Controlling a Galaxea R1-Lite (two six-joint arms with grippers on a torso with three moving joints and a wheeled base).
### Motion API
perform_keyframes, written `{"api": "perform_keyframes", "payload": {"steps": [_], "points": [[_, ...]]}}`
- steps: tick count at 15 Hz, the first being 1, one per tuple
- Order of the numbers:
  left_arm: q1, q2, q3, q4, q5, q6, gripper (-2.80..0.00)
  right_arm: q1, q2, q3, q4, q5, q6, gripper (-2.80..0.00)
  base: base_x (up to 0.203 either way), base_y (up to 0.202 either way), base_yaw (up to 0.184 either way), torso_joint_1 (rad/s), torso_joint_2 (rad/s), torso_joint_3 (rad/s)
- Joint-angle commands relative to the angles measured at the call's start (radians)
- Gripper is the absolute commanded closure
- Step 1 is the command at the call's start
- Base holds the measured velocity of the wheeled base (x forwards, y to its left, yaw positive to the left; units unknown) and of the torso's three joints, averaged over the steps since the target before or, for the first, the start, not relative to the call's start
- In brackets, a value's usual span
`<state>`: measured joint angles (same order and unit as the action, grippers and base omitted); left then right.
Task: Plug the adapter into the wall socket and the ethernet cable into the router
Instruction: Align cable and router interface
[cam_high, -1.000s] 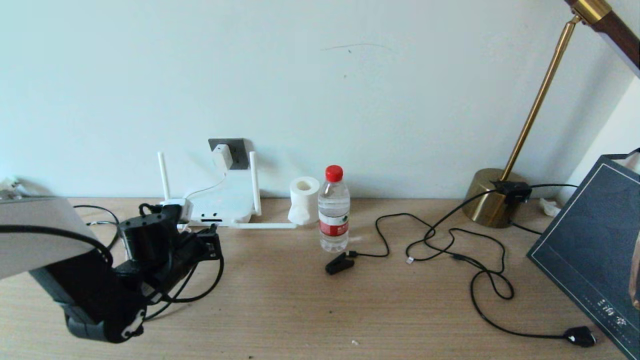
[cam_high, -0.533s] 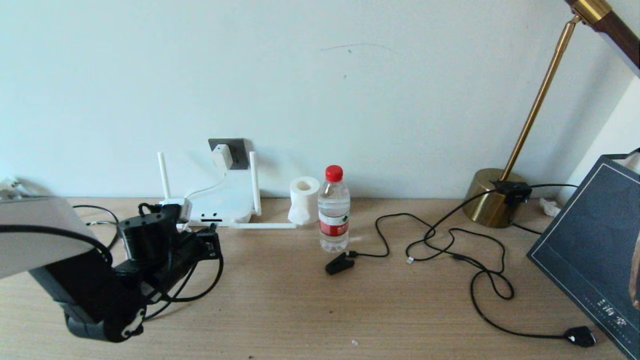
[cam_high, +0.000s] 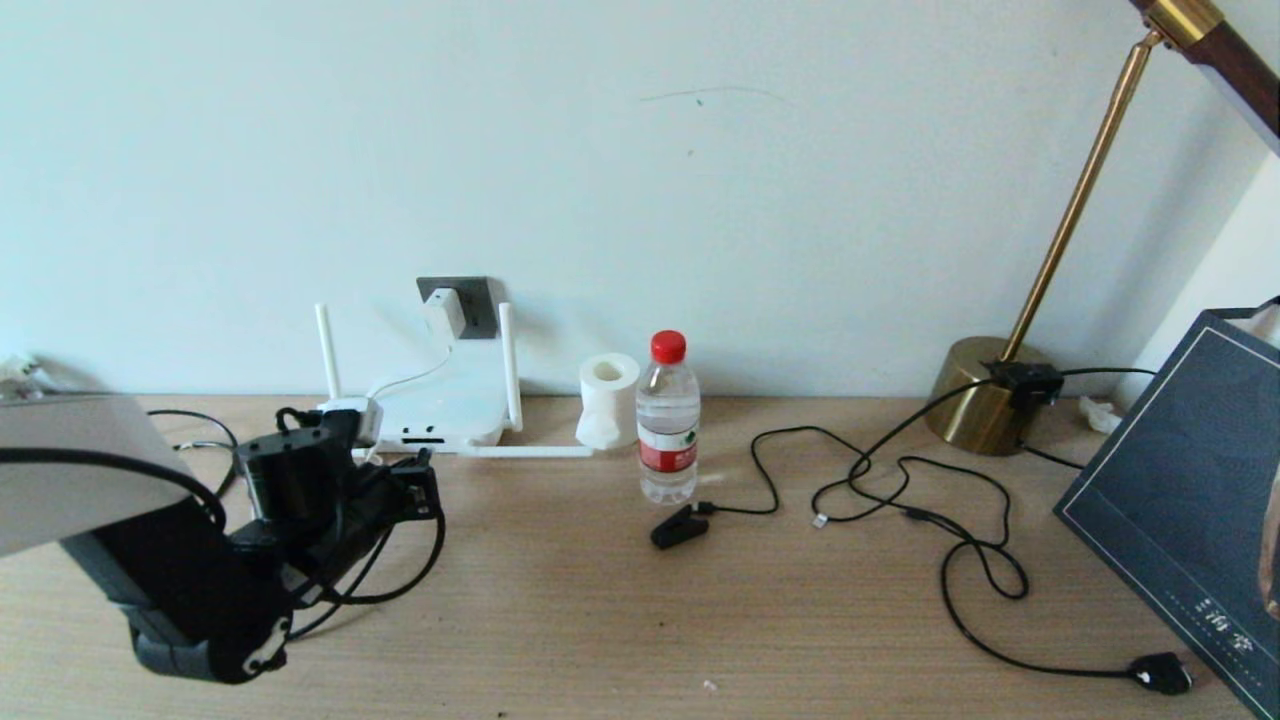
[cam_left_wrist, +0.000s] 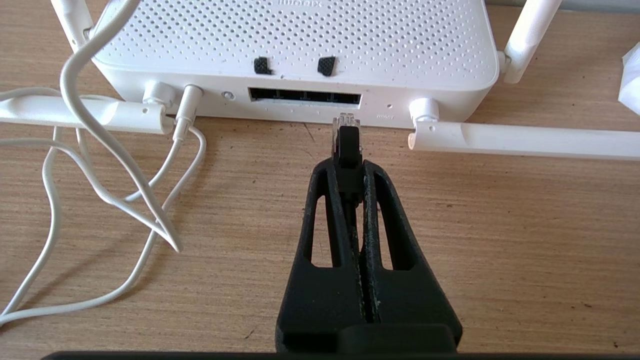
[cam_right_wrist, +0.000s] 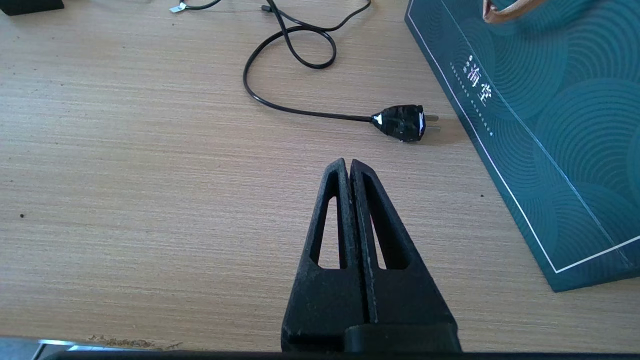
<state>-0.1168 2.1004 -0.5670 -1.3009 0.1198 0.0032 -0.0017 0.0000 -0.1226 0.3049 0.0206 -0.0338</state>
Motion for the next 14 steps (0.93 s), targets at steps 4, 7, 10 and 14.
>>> {"api": "perform_keyframes", "payload": {"steps": [4, 7, 10, 14], "points": [[0.005, 0.007, 0.001, -0.008, 0.001, 0.0, 0.0, 0.0, 0.0, 0.0, 0.002, 0.001, -0.001, 0.0, 0.0, 0.0, 0.0, 0.0, 0.0, 0.0], [0.006, 0.013, -0.003, -0.008, 0.0, 0.0, 0.0, 0.0, 0.0, 0.0, 0.002, 0.002, -0.001, 0.0, 0.0, 0.0, 0.0, 0.0, 0.0, 0.0], [0.007, 0.027, -0.007, -0.009, 0.001, 0.0, 0.0, 0.0, 0.0, 0.0, 0.002, 0.001, -0.001, 0.0, 0.0, 0.0, 0.0, 0.0, 0.0, 0.0], [0.011, 0.029, -0.013, -0.009, 0.001, 0.0, 0.0, -0.001, 0.0, 0.0, 0.002, 0.001, -0.001, 0.0, 0.0, 0.0, 0.0, 0.0, 0.0, 0.0]]}}
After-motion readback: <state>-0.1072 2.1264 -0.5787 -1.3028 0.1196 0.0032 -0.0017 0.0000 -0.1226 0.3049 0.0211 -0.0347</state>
